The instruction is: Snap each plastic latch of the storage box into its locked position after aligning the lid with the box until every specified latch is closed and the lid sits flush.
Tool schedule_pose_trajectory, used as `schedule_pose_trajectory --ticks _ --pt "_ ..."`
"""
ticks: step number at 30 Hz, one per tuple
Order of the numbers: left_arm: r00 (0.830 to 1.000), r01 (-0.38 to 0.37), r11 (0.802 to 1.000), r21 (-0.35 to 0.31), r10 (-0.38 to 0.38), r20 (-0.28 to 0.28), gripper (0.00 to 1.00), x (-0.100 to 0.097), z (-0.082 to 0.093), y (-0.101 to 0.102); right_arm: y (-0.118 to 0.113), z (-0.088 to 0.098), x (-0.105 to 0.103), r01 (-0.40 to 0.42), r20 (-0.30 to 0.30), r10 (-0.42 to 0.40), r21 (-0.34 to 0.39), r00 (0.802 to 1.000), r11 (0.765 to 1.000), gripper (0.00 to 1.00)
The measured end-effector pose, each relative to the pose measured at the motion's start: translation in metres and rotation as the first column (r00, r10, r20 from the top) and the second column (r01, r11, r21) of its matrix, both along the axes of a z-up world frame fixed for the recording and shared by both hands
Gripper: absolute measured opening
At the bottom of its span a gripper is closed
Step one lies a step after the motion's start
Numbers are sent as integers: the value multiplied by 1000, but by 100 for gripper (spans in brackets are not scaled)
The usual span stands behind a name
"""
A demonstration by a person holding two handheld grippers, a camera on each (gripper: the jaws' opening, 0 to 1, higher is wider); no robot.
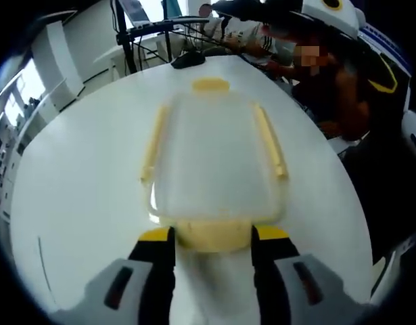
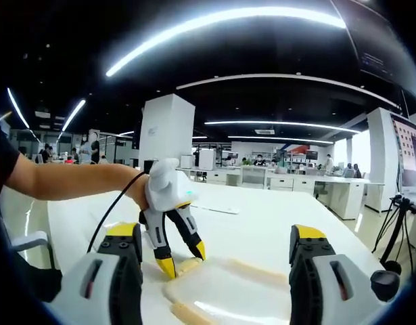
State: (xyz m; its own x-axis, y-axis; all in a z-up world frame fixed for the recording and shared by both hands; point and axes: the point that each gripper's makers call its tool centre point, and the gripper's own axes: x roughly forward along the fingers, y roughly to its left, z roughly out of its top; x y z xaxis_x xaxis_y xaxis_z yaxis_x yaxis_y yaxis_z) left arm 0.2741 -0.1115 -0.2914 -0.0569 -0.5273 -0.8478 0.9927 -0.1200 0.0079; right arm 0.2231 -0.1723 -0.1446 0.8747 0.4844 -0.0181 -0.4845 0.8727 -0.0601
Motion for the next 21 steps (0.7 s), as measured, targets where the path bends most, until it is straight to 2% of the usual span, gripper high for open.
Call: schedule_pose_trajectory --ticks 16,21 --pt "1000 5 1000 -5 -5 0 41 -5 0 0 2 -6 1 -6 -17 6 -20 1000 1000 89" --pt "1000 8 1000 -9 -9 -2 41 -1 0 -1 3 -9 2 -12 -25 11 -36 1000 999 89"
